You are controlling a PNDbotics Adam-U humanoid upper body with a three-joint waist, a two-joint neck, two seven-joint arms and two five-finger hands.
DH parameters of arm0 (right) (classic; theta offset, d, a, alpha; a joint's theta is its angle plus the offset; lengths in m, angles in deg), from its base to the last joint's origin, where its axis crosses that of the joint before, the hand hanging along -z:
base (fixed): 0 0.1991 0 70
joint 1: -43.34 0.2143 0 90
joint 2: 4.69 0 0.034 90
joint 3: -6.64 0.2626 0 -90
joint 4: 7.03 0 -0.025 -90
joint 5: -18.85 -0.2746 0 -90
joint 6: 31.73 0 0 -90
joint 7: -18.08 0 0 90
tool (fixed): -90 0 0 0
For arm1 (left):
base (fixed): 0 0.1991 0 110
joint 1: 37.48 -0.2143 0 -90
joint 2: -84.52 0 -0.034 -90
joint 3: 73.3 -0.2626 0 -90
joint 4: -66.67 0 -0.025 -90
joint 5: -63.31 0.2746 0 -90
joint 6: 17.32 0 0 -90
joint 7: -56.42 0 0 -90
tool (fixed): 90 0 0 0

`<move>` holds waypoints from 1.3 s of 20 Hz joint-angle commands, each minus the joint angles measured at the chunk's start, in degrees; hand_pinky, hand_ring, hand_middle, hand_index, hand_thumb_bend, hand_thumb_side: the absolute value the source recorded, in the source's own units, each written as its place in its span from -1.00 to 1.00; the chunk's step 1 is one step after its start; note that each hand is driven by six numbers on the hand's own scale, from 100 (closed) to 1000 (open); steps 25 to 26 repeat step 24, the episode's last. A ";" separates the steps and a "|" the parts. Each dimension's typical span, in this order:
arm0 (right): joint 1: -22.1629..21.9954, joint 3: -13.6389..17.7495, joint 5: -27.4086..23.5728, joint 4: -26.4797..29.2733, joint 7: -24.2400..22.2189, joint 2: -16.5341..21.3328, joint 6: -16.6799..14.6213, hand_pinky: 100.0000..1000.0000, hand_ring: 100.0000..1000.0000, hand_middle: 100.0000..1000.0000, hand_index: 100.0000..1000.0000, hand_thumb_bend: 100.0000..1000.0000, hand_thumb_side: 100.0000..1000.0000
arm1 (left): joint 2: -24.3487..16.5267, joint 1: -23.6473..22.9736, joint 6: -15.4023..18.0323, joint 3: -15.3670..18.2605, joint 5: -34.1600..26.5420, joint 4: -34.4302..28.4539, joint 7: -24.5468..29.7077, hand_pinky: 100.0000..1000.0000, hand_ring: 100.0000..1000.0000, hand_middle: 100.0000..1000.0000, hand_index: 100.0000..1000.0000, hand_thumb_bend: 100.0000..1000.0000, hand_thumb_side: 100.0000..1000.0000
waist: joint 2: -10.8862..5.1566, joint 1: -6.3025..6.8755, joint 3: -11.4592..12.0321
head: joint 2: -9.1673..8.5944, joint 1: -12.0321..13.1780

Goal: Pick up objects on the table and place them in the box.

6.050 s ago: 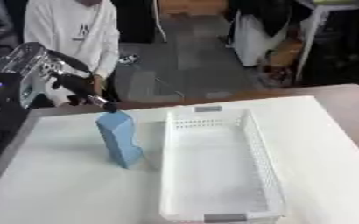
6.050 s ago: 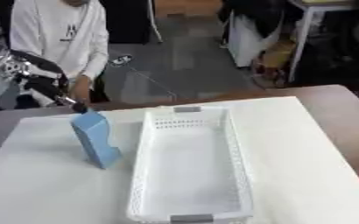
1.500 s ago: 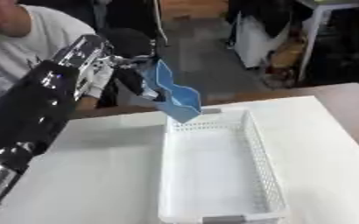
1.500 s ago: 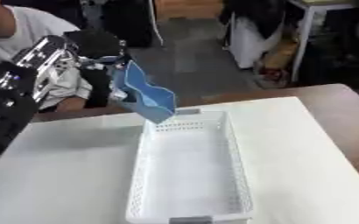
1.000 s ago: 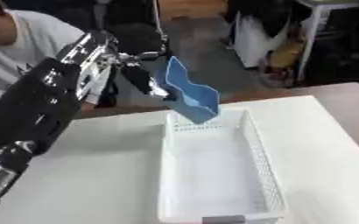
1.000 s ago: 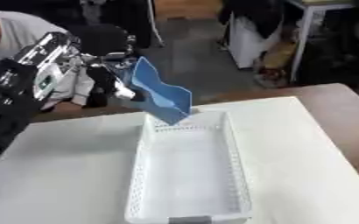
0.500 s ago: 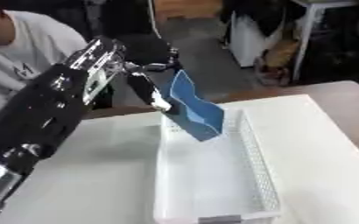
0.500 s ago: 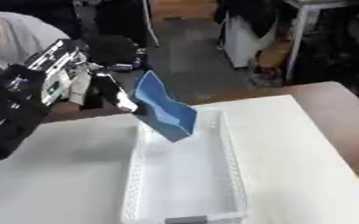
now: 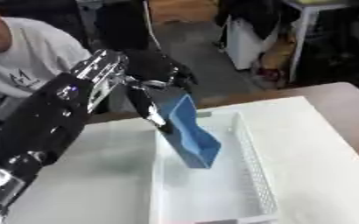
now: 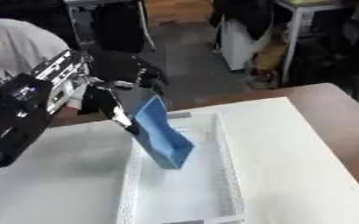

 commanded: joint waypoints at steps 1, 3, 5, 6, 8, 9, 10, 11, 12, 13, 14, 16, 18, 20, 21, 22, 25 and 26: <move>1.03 0.41 -0.26 0.89 0.88 1.46 -0.77 -0.80 -0.49 -0.12 0.06 -1.00 0.69 | -0.79 1.34 0.74 0.79 0.51 -0.02 0.20 1.00 1.00 1.00 1.00 1.00 1.00 | -0.54 -0.24 -0.09 | -0.60 0.21; 1.05 0.38 -0.29 0.89 0.81 1.48 -0.73 -0.80 -0.49 -0.12 0.06 -1.00 0.69 | -0.84 1.33 0.77 0.91 0.43 0.07 0.33 1.00 1.00 1.00 1.00 1.00 1.00 | -0.56 -0.23 -0.09 | -0.55 0.24; 1.03 0.35 -0.30 0.89 0.74 1.50 -0.73 -0.80 -0.49 -0.12 0.06 -1.00 0.69 | -1.06 1.22 0.77 0.94 -0.07 -0.18 0.08 1.00 1.00 1.00 1.00 1.00 1.00 | -0.58 -0.22 -0.06 | -0.47 0.25; 0.98 0.37 -0.29 0.89 0.72 1.53 -0.74 -0.80 -0.49 -0.12 0.06 -1.00 0.69 | -1.28 1.05 0.77 1.02 -0.68 -0.76 -0.62 1.00 1.00 1.00 1.00 1.00 1.00 | -0.59 -0.21 0.02 | -0.57 0.23; 0.83 0.44 -0.21 0.89 0.72 1.59 -0.79 -0.80 -0.49 -0.12 0.06 -1.00 0.69 | -2.31 0.15 0.78 1.65 -3.18 -2.73 -3.50 0.69 0.97 0.91 0.86 0.37 1.00 | -0.55 -0.20 0.35 | -1.29 -0.11; 0.79 0.47 -0.17 0.89 0.74 1.61 -0.82 -0.80 -0.49 -0.12 0.06 -1.00 0.69 | -2.95 -0.34 0.72 1.60 -4.30 -3.75 -4.71 0.69 0.97 0.91 0.86 0.37 1.00 | -0.54 -0.18 0.41 | -1.47 -0.18; 0.64 0.59 -0.06 0.89 0.80 1.62 -0.87 -0.80 -0.49 -0.12 0.06 -1.00 0.69 | -3.98 -1.53 0.60 2.05 -6.44 -5.37 -6.60 0.41 0.72 0.76 0.76 0.24 1.00 | -0.43 -0.21 0.77 | -2.79 -0.85; 0.50 0.68 0.08 0.89 0.88 1.64 -0.93 -0.81 -0.49 -0.12 0.06 -1.00 0.69 | -5.23 -2.87 0.37 2.15 -8.84 -7.34 -8.21 0.24 0.55 0.67 0.68 0.25 0.95 | -0.36 -0.21 0.99 | -3.87 -1.34; 0.19 0.80 0.32 0.89 0.96 1.66 -1.00 -0.82 -0.49 -0.12 0.06 -1.00 0.69 | -6.97 -5.35 -0.15 2.49 -12.60 -10.31 -10.08 0.12 0.44 0.61 0.67 0.28 0.91 | -0.19 -0.28 1.46 | -6.90 -2.53; -0.02 0.84 0.55 0.89 1.03 1.67 -1.05 -0.82 -0.49 -0.12 0.06 -1.00 0.69 | -8.57 -7.52 -1.08 2.45 -16.33 -13.43 -11.01 0.01 0.32 0.55 0.64 0.30 0.88 | -0.09 -0.32 1.71 | -8.85 -3.21; -0.47 0.95 0.91 0.89 1.09 1.68 -1.11 -0.83 -0.49 -0.12 0.06 -1.00 0.69 | -10.04 -10.98 -2.60 2.93 -21.45 -17.24 -12.01 -0.07 0.23 0.50 0.63 0.33 0.85 | 0.08 -0.46 2.19 | -12.11 -4.33; -1.43 1.14 1.77 0.89 1.21 1.68 -1.25 -0.84 -0.50 -0.12 0.06 -1.00 0.69 | -11.76 -17.99 -6.46 3.81 -31.89 -25.71 -11.61 -0.18 0.10 0.44 0.61 0.39 0.80 | 0.29 -0.79 3.04 | -16.70 -5.98; -2.33 1.18 2.59 0.89 1.28 1.57 -1.31 -0.85 -0.50 -0.12 0.07 -1.00 0.69 | -11.66 -24.10 -10.82 5.27 -40.94 -33.26 -8.74 -0.25 0.02 0.40 0.60 0.46 0.77 | 0.46 -1.22 3.84 | -19.87 -6.94; -3.48 1.13 3.77 0.89 0.75 1.31 -1.46 -0.87 -0.50 -0.12 0.07 -1.00 0.46 | -8.53 -31.35 -15.27 8.34 -49.89 -41.27 -5.38 -0.28 -0.02 0.37 0.60 0.48 0.76 | 0.78 -1.95 4.96 | -23.42 -7.70; -3.90 1.05 4.38 0.89 0.29 1.12 -1.64 -0.88 -0.50 -0.12 0.07 -1.00 0.66 | -7.00 -33.74 -17.32 9.74 -53.91 -45.00 -3.64 -0.29 -0.04 0.35 0.59 0.47 0.76 | 0.98 -2.27 5.41 | -24.64 -8.05; -4.39 0.90 5.24 0.89 -0.69 0.89 -1.88 -0.90 -0.50 -0.12 0.06 -1.00 0.64 | -5.00 -35.62 -18.88 10.97 -57.93 -48.70 -2.45 -0.27 -0.03 0.36 0.59 0.48 0.77 | 1.33 -2.74 5.92 | -26.26 -8.59; -5.26 0.55 7.84 0.89 -4.39 0.33 -2.36 -0.93 -0.48 -0.12 0.06 -1.00 0.62 | -1.70 -37.98 -21.04 12.58 -65.36 -55.30 -0.32 -0.22 0.00 0.38 0.61 0.47 0.81 | 2.02 -3.56 6.73 | -29.16 -9.81; -5.26 0.55 7.84 0.89 -4.39 0.33 -2.36 -0.93 -0.48 -0.12 0.06 -1.00 0.62 | -1.70 -37.98 -21.04 12.58 -65.36 -55.30 -0.32 -0.22 0.00 0.38 0.61 0.47 0.81 | 2.02 -3.56 6.73 | -29.16 -9.81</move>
